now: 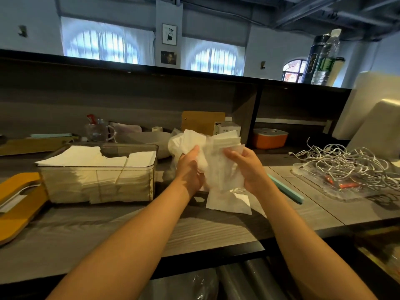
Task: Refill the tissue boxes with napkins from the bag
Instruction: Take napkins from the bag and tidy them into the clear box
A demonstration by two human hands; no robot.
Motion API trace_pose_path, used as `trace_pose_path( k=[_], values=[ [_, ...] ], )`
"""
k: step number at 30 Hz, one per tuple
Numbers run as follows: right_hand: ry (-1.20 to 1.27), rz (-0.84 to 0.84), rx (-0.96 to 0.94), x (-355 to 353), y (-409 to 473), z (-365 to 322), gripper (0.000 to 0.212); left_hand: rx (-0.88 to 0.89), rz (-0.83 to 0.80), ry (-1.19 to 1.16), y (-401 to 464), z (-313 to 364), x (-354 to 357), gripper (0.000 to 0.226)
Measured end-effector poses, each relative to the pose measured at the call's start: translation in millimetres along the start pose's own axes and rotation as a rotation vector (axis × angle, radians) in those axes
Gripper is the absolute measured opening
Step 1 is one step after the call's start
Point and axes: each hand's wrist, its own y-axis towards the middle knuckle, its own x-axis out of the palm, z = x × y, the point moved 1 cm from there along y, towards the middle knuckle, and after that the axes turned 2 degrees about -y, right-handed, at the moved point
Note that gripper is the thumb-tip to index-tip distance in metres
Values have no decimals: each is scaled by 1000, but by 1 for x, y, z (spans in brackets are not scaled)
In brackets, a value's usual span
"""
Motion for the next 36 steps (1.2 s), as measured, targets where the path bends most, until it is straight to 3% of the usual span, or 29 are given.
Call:
trace_pose_path(
  k=[2, 5, 10, 16, 19, 21, 27, 36],
  values=[
    [-187, -13, -25, 4, 2, 3, 28, -33, -43, 15, -3, 0, 0, 39],
    [-417, -15, -69, 7, 6, 7, 13, -52, -56, 4, -7, 0, -1, 38],
    [-401, -35, -97, 9, 4, 7, 12, -42, -69, -22, -10, 3, -1, 34],
    [59, 197, -126, -5, 4, -1, 15, -11, -37, -53, -3, 1, -5, 34],
    [274, 195, -120, -12, 3, -3, 37, -43, -25, -80, -4, -1, -3, 32],
    [334, 181, -112, -14, 0, -4, 40, -88, -41, -132, -8, 2, -1, 32],
    [15, 87, -61, -4, 0, -5, 14, -213, -120, -46, -18, 1, 2, 45],
    [-265, -39, 8, -4, 6, 8, 31, -161, -84, -57, -23, 5, 5, 36]
  ],
)
